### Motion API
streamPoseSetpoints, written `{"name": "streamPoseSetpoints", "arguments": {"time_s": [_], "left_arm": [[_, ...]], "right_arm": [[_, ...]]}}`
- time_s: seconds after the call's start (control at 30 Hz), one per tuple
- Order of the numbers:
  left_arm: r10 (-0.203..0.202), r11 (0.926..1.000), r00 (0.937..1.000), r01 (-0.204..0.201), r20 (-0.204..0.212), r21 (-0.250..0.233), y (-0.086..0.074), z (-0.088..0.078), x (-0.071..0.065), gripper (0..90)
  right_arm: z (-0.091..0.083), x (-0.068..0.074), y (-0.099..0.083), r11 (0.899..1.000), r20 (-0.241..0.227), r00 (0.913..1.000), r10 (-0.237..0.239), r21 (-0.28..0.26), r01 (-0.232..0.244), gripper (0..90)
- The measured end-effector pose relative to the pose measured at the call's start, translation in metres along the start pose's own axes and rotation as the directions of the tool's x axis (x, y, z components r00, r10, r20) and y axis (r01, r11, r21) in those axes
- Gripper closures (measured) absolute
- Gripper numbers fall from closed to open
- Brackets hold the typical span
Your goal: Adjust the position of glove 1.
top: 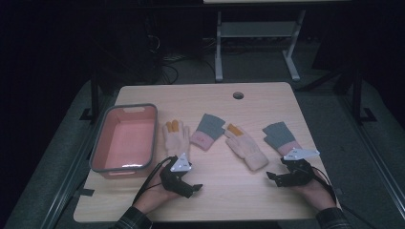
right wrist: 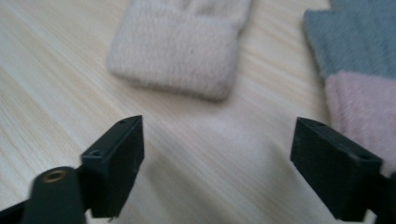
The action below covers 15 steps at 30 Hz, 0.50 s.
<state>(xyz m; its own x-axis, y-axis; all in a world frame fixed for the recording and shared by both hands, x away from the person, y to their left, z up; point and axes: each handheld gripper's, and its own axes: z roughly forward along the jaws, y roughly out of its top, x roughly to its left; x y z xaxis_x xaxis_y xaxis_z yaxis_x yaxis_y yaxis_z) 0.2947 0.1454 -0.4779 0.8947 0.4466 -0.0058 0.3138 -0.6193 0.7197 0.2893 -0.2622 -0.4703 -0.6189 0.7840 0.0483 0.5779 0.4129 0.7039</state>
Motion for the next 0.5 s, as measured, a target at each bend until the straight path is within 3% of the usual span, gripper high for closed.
{"name": "streamPoseSetpoints", "arguments": {"time_s": [0.07,0.17,0.2,0.27,0.33,0.37,0.4,0.5], "left_arm": [[0.001,1.0,1.0,-0.001,0.001,0.0,0.0,0.0,0.0,11.1],[0.008,1.0,1.0,-0.008,0.0,0.0,0.0,0.0,0.001,11.1],[0.008,1.0,1.0,-0.008,0.0,0.0,0.0,0.0,0.001,11.1],[0.009,1.0,1.0,-0.009,0.002,0.003,0.0,-0.001,0.001,11.1],[0.018,0.9998,0.9998,-0.018,0.011,0.005,0.0,-0.001,0.002,11.0],[0.018,0.9998,0.9998,-0.018,0.011,0.005,0.0,-0.001,0.002,11.1],[0.019,0.9998,0.9997,-0.019,0.013,0.003,-0.001,-0.001,0.002,11.1],[0.019,0.9998,0.9997,-0.019,0.012,0.005,-0.001,-0.002,0.002,11.1]], "right_arm": [[-0.002,-0.001,0.003,1.0,0.002,1.0,0.002,-0.02,-0.002,24.3],[-0.006,-0.003,0.01,0.999,-0.005,1.0,0.008,-0.042,-0.008,43.0],[-0.006,-0.003,0.01,0.999,-0.005,1.0,0.008,-0.042,-0.008,43.0],[-0.006,-0.007,0.018,0.998,-0.018,0.9997,0.016,-0.053,-0.017,59.1],[-0.005,-0.009,0.022,0.998,-0.028,0.9994,0.018,-0.059,-0.02,67.4],[-0.005,-0.009,0.022,0.998,-0.028,0.9994,0.018,-0.059,-0.02,67.4],[-0.002,-0.01,0.026,0.998,-0.038,0.9992,0.015,-0.056,-0.017,74.5],[-0.001,-0.011,0.03,0.998,-0.052,0.9986,0.007,-0.068,-0.011,82.5]]}}
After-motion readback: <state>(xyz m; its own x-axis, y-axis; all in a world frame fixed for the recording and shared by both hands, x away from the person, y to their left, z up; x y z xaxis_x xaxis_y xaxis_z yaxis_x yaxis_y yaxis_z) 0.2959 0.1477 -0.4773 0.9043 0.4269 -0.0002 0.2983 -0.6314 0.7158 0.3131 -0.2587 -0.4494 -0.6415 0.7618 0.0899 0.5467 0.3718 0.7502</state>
